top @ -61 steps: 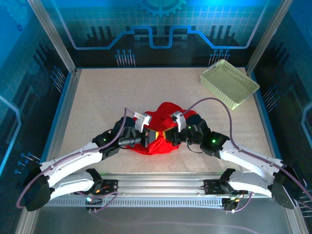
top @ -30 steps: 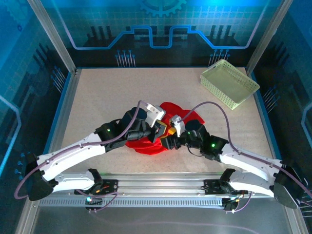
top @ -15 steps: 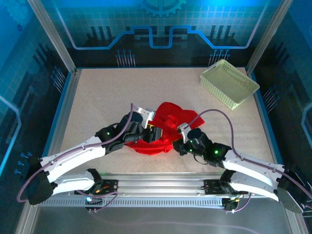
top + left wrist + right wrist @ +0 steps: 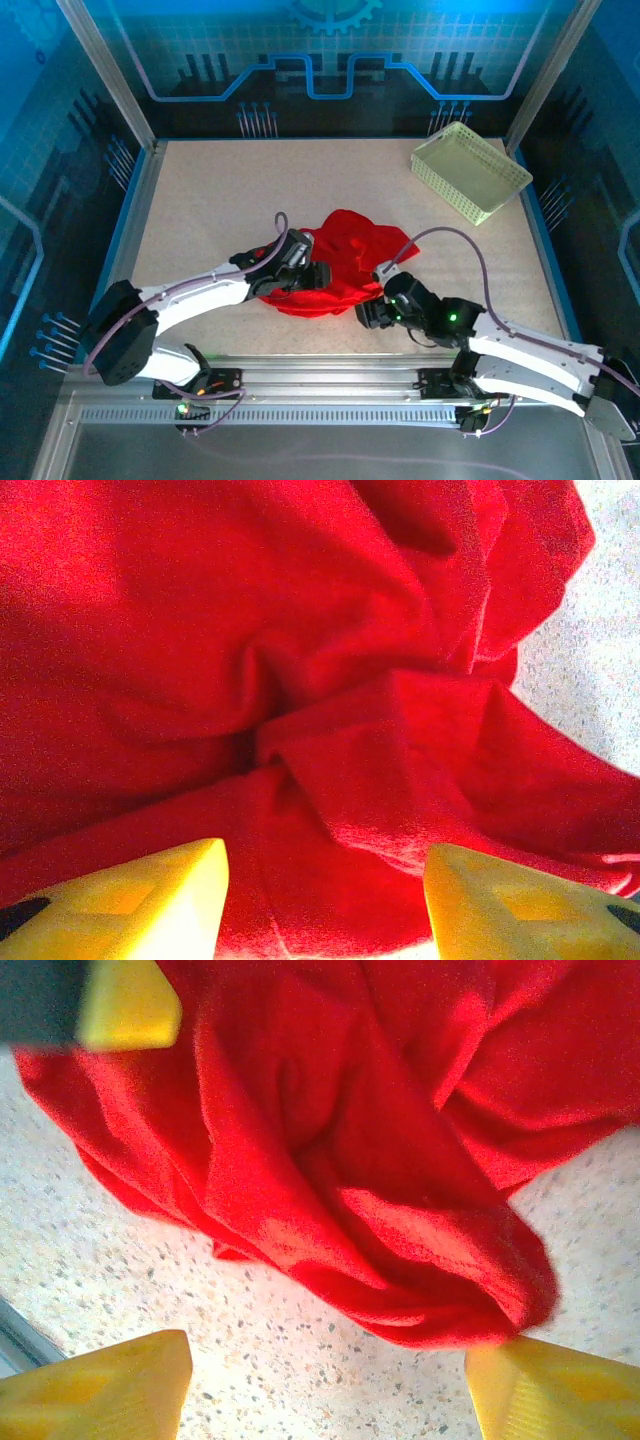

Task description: Fold the inside-out t-shirt

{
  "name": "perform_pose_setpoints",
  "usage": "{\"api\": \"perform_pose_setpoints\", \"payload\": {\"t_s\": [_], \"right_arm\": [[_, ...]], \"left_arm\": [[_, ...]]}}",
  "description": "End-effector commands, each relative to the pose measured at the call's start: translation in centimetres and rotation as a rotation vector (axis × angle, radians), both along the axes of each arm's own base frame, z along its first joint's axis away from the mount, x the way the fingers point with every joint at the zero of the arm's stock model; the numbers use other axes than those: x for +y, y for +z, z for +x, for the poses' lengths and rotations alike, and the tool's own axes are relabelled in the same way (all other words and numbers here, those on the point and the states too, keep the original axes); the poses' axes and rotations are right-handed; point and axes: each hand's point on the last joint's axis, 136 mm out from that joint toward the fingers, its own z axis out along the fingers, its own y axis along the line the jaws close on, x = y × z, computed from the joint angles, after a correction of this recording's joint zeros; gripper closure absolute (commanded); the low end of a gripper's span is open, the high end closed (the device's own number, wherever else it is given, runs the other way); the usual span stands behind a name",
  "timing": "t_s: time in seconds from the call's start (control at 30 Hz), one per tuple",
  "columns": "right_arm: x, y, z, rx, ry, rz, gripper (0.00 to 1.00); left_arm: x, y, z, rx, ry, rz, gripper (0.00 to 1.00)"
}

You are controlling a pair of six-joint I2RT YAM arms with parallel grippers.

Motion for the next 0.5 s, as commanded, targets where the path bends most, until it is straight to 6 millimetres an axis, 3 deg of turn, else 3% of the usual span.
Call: {"api": "perform_pose_setpoints", "payload": {"t_s": [0.0, 0.2, 0.47], "right_arm": [[-1.0, 2.0, 0.5, -0.027, -0.014, -0.077, 0.26], [-0.7, 1.6, 2.4, -0.009, -0.085, -0.109, 0.27], [-3.4, 0.3, 4.5, 0.030, -0.291, -0.121, 0.27]], "left_arm": [[-2.4, 1.1, -0.3, 0.027, -0.020, -0.051, 0.45], [-2.5, 1.2, -0.5, 0.062, 0.056, -0.042, 0.43], [-3.4, -0.1, -1.0, 0.147, 0.118, 0.062, 0.39]]}}
